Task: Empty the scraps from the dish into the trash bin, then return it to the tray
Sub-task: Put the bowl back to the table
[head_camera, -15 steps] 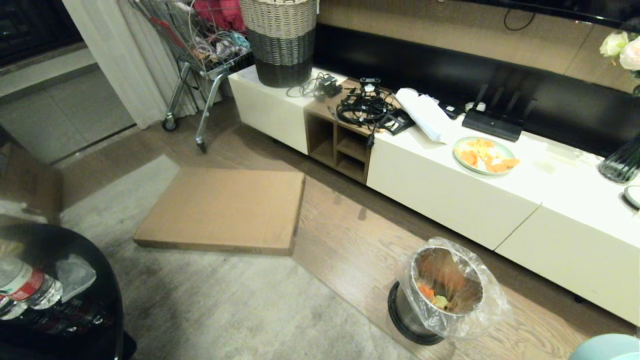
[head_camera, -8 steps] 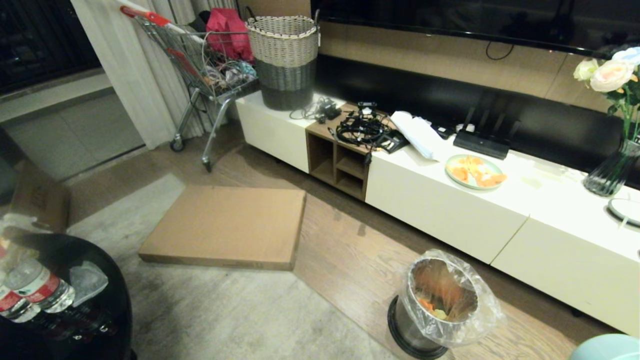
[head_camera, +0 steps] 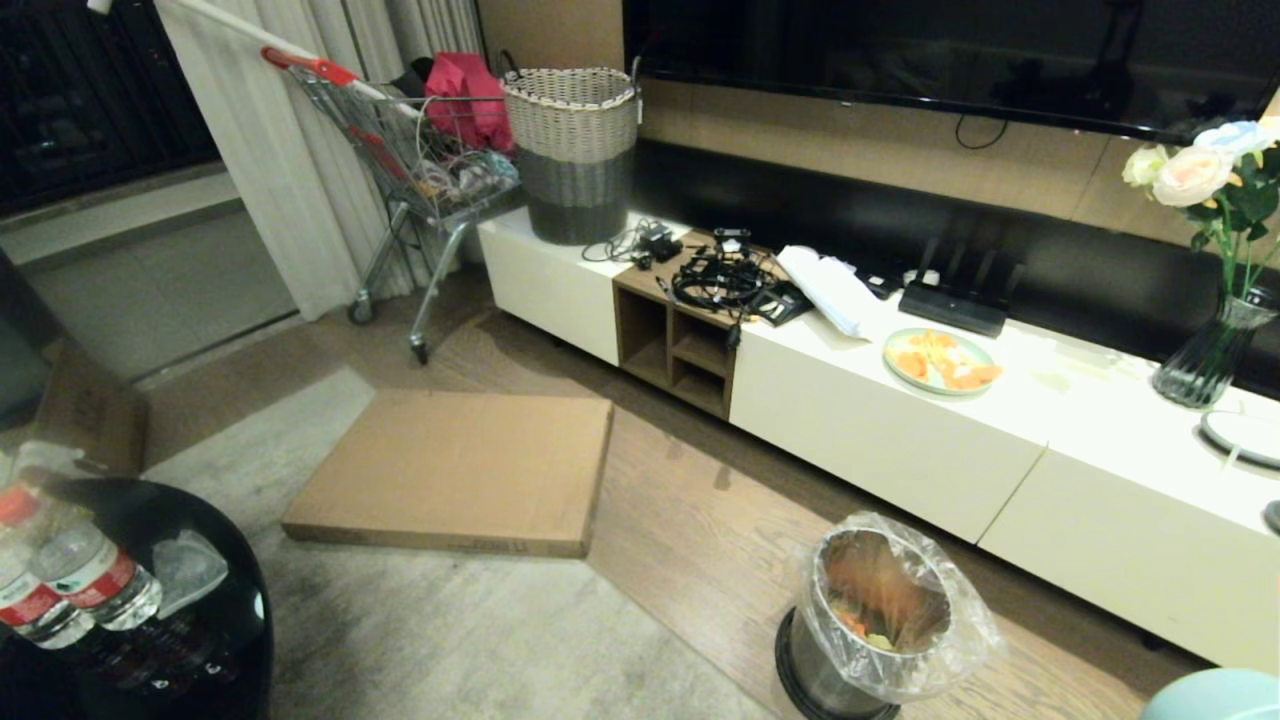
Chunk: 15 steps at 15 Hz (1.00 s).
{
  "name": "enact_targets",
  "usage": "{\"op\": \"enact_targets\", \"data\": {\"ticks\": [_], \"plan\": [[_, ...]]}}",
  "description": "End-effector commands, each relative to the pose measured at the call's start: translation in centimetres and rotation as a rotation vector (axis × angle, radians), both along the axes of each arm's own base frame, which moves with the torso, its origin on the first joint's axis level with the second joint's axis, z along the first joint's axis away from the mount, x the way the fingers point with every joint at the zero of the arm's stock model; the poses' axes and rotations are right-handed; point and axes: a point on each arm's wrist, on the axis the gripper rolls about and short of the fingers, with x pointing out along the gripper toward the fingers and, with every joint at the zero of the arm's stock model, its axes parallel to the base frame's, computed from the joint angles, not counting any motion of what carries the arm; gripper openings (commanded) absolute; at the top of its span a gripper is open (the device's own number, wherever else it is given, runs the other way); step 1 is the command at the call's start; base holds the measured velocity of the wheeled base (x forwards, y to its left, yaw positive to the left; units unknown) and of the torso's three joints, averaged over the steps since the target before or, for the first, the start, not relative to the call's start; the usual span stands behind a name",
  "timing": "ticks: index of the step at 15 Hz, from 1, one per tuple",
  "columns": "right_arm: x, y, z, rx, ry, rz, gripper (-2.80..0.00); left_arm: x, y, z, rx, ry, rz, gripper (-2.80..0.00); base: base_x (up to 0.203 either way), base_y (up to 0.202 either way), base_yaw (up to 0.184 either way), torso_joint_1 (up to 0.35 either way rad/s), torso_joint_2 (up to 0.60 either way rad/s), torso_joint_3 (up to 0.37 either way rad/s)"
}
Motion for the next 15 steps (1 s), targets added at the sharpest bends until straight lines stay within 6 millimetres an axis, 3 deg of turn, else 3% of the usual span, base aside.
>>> {"op": "enact_targets", "data": {"ticks": [1,15], "plan": [[0.01,0.0,0.0,0.0,0.001,0.001,-2.8,0.0,0.0,0.0,0.0,-0.001,0.0,-2.8,0.0,0.0,0.0,0.0,0.0,0.0],[0.01,0.0,0.0,0.0,0.001,0.001,-2.8,0.0,0.0,0.0,-0.002,-0.001,0.002,-2.8,-0.01,0.0,0.0,0.001,0.0,0.016]]}}
